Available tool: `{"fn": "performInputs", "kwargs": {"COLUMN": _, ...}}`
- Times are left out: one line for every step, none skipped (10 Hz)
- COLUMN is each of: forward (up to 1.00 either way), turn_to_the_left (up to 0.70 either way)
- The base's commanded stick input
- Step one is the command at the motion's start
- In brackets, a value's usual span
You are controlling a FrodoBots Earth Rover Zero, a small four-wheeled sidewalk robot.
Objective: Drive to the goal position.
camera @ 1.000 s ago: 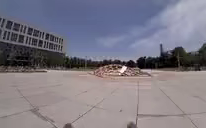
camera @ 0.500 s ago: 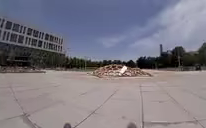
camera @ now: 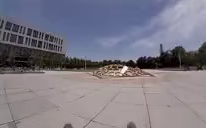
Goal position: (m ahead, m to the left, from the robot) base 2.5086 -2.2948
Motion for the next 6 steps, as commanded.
{"fn": "performInputs", "kwargs": {"forward": 0.45, "turn_to_the_left": 0.00}}
{"fn": "performInputs", "kwargs": {"forward": 0.45, "turn_to_the_left": 0.00}}
{"fn": "performInputs", "kwargs": {"forward": 0.45, "turn_to_the_left": 0.00}}
{"fn": "performInputs", "kwargs": {"forward": 0.45, "turn_to_the_left": 0.00}}
{"fn": "performInputs", "kwargs": {"forward": 0.45, "turn_to_the_left": 0.00}}
{"fn": "performInputs", "kwargs": {"forward": 0.45, "turn_to_the_left": 0.00}}
